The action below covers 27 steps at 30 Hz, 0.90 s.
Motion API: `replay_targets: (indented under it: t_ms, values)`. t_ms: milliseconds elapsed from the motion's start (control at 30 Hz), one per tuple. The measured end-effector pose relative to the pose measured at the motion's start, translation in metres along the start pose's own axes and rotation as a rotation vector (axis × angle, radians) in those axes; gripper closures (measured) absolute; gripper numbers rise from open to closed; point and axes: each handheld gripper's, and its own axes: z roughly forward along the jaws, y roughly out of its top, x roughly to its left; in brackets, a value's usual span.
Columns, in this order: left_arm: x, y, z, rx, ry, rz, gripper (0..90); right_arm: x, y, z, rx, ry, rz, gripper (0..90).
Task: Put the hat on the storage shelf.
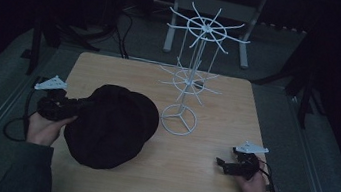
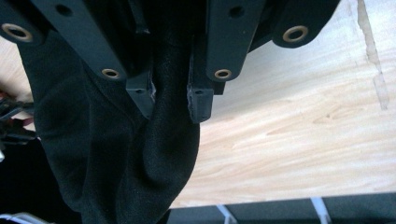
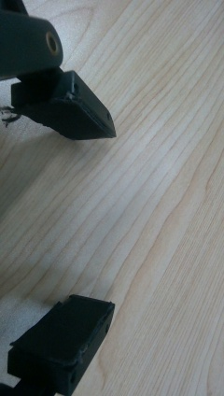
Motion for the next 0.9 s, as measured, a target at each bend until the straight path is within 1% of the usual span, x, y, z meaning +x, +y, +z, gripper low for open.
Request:
replay_targets:
  t_ms: [267,300,367,400,500,733,833,900]
  values:
    - [-0.002,0.013,-0.014,-0.046,-0.021,0.025,78.2,0.000,0.000,0.000,0.000,0.000,0.000,13.9]
    - [-0.002,0.015,-0.015,-0.054,-0.024,0.023,78.2,0.000,0.000,0.000,0.000,0.000,0.000,13.9]
    - [-0.002,0.015,-0.015,-0.054,-0.024,0.023,78.3,0.000,0.000,0.000,0.000,0.000,0.001,13.9]
    - [-0.003,0.020,-0.019,-0.071,-0.034,0.031,78.2,0.000,0.000,0.000,-0.001,-0.001,-0.002,13.9]
    - [-0.005,0.025,-0.023,-0.085,-0.043,0.039,78.2,0.000,0.000,0.000,-0.001,-0.001,-0.001,13.9]
    - [-0.008,0.035,-0.030,-0.104,-0.065,0.062,78.2,0.000,0.000,0.000,0.000,0.000,-0.002,13.9]
    - [-0.008,0.038,-0.032,-0.112,-0.076,0.060,78.1,0.000,0.000,0.000,0.000,0.000,-0.001,13.9]
    - [-0.009,0.044,-0.036,-0.122,-0.086,0.066,78.1,0.000,0.000,0.000,0.000,0.000,-0.002,13.9]
